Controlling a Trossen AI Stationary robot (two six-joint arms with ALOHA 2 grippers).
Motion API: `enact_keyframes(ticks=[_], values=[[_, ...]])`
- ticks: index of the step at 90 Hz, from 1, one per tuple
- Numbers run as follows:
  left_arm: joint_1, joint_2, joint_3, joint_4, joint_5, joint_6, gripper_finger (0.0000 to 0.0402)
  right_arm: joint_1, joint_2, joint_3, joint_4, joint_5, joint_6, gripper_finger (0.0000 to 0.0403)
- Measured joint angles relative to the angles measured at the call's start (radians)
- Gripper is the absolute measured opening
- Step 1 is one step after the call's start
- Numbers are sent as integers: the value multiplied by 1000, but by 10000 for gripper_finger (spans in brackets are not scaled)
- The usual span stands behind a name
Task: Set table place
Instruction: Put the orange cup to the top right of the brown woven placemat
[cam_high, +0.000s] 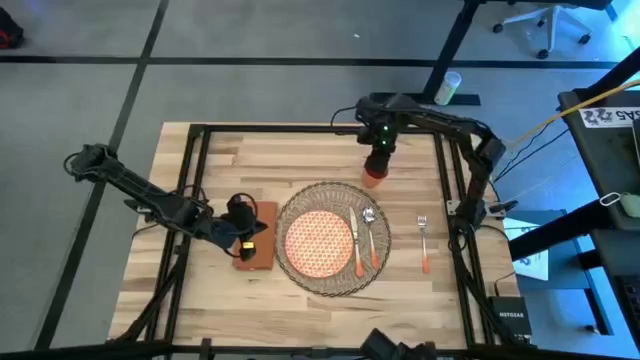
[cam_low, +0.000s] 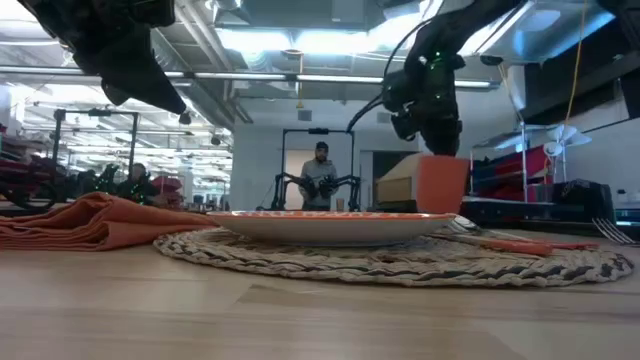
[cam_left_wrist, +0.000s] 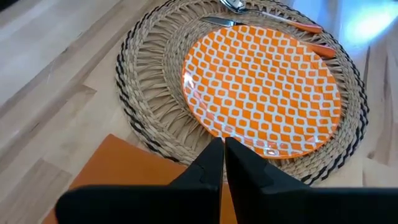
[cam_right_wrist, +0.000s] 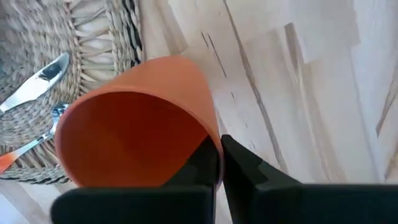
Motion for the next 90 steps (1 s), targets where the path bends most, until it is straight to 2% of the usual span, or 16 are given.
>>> enact_keyframes(ticks=[90], values=[[0,0,0,0,-2,0,0,-15,-1,0,7,-17,14,0]])
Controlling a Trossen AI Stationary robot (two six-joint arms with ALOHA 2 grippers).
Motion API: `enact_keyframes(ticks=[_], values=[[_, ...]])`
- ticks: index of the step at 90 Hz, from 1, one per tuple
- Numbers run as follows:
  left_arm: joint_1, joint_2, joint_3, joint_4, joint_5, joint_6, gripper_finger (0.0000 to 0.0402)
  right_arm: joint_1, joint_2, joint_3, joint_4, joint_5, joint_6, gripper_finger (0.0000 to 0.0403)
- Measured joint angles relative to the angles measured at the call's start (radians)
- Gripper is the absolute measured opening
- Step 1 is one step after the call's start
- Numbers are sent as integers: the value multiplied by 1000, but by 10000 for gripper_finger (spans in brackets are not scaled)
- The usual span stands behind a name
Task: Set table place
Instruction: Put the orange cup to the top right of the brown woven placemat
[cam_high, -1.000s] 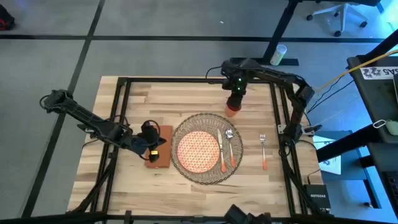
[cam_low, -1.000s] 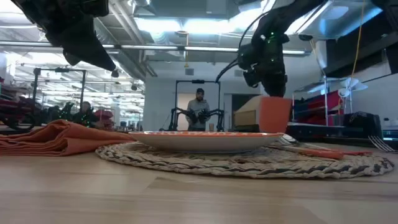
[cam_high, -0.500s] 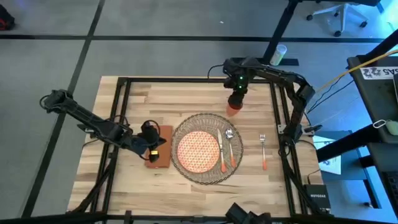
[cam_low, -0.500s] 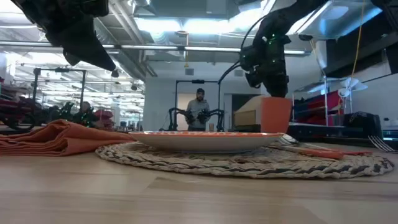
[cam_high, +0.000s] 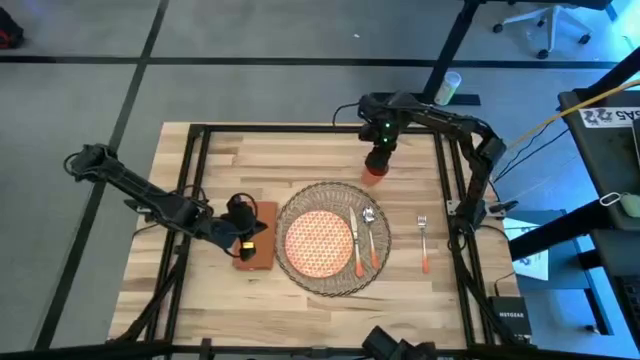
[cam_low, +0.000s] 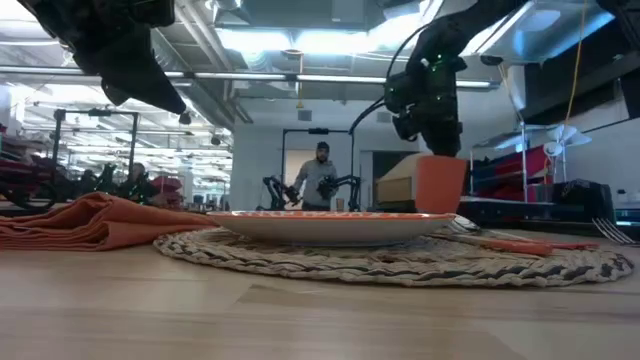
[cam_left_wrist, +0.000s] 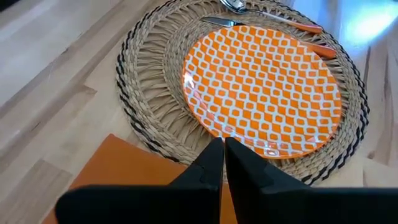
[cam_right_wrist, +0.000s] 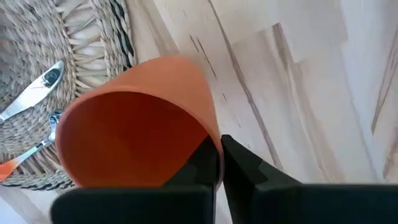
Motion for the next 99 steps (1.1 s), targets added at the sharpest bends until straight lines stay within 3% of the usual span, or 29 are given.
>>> enact_keyframes(ticks=[59,99], values=[[0,0,0,0,0,-4,0,14,50,0,-6,-10,-5,5],[0,0,0,0,0,-3,0,14,51,0,-5,-62,-6,66]])
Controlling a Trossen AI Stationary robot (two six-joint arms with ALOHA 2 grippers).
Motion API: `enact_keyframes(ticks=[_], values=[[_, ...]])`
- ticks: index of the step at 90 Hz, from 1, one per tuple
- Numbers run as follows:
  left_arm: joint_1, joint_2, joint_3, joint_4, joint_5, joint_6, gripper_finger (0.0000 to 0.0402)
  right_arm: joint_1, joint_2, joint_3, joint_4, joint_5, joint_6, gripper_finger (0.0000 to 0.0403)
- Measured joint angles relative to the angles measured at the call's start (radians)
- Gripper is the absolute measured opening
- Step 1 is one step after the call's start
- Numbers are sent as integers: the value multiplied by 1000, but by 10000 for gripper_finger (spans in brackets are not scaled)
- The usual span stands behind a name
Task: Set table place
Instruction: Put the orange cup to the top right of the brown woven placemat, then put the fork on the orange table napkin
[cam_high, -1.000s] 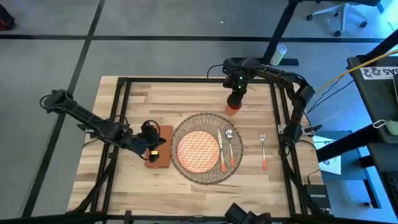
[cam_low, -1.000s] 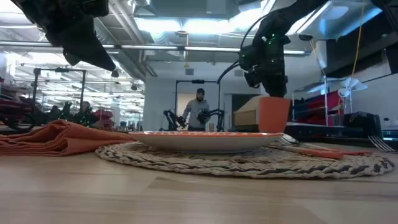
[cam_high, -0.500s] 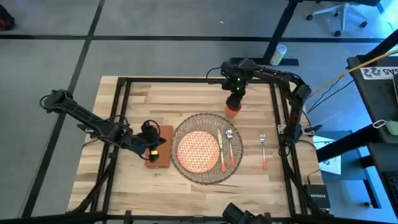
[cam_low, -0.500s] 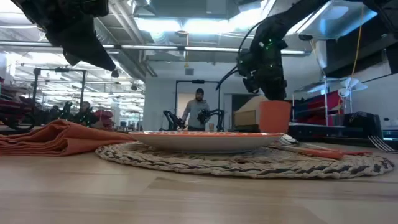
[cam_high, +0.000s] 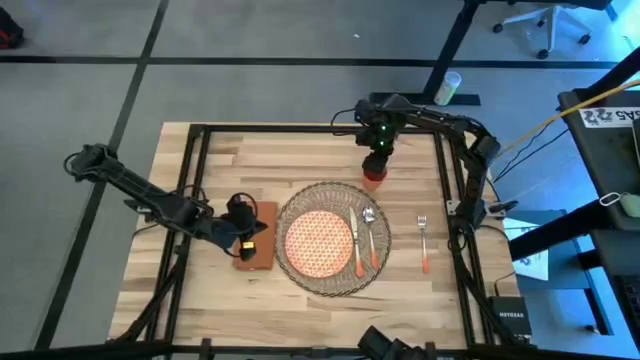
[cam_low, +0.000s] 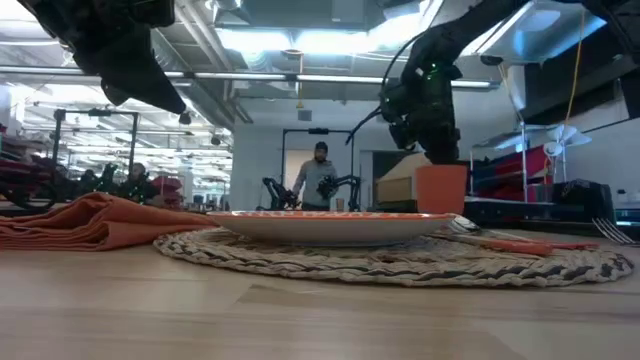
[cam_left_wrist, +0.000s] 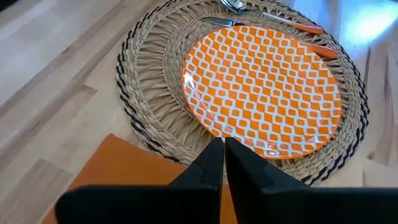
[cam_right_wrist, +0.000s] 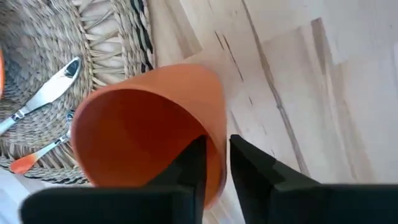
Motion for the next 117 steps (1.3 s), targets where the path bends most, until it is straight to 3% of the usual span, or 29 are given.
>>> enact_keyframes(ticks=[42,76,107,117], values=[[0,0,0,0,0,3,0,0,0,46,4,-72,0,85],[0,0,0,-1,0,3,0,6,0,151,-6,-58,-6,85],[0,0,0,-1,0,0,0,6,0,374,-299,-15,-86,85],[0,0,0,-1,0,-12,0,7,-21,380,-306,-1,-89,85]])
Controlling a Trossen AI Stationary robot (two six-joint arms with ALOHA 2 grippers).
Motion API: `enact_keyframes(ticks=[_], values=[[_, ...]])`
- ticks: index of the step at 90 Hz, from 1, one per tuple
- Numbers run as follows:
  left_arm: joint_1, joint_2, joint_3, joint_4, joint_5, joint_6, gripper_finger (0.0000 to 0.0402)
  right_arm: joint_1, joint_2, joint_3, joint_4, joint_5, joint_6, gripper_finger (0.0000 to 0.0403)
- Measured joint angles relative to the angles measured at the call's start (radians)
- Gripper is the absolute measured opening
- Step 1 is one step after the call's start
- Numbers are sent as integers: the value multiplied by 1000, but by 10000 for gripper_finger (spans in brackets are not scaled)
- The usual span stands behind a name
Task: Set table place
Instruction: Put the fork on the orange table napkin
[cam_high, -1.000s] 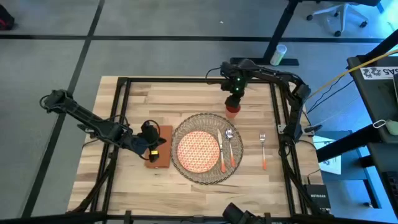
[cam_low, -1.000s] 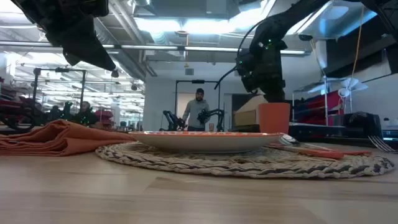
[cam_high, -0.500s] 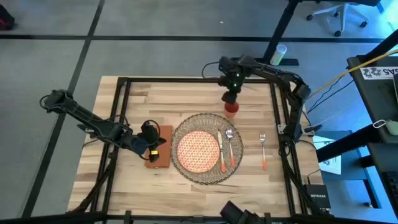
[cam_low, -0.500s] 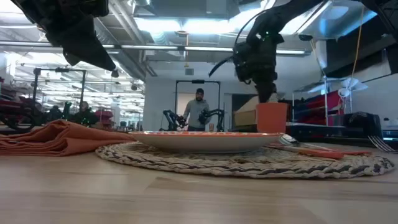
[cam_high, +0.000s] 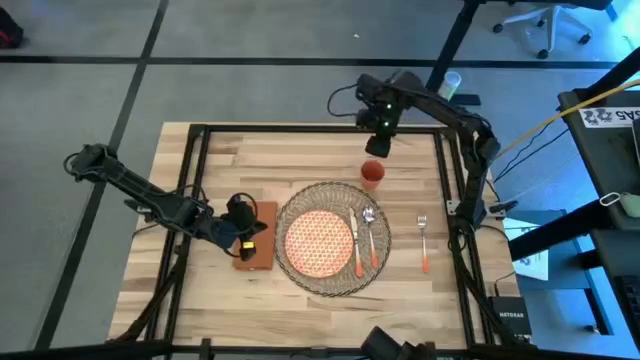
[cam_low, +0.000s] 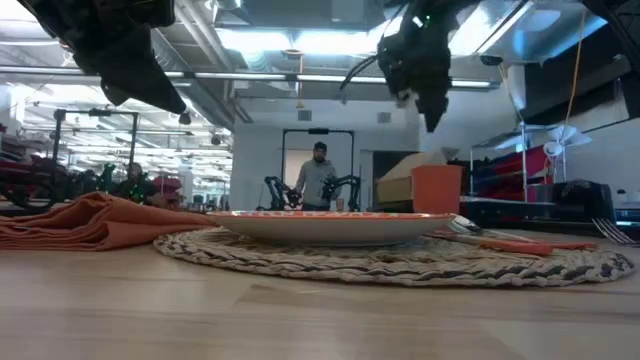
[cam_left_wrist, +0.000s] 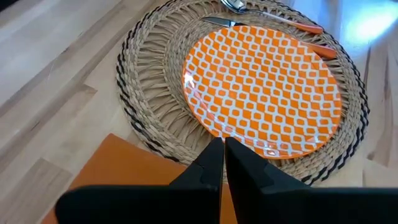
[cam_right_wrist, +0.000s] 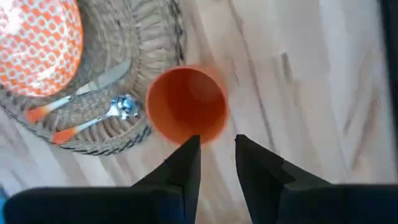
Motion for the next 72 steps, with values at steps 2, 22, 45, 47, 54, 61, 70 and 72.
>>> enact_keyframes(ticks=[2,22,45,47,54,61,70,72], values=[[0,0,0,0,0,-3,0,1,-5,0,-2,-3,0,85],[0,0,0,0,0,-9,0,44,-15,0,-2,-3,0,85],[0,0,0,0,-17,-4,0,193,-16,0,-2,20,-11,85],[0,0,0,0,-18,-4,0,210,-16,0,-2,28,-9,85],[0,0,0,0,-19,-4,0,271,-16,-1,-2,53,12,85],[0,0,0,0,-19,-2,0,331,-16,-1,-2,68,48,85],[-2,0,0,0,-19,-3,0,412,-16,-1,0,101,107,85],[-2,0,0,0,-19,-3,0,430,-16,-1,-1,105,119,85]])
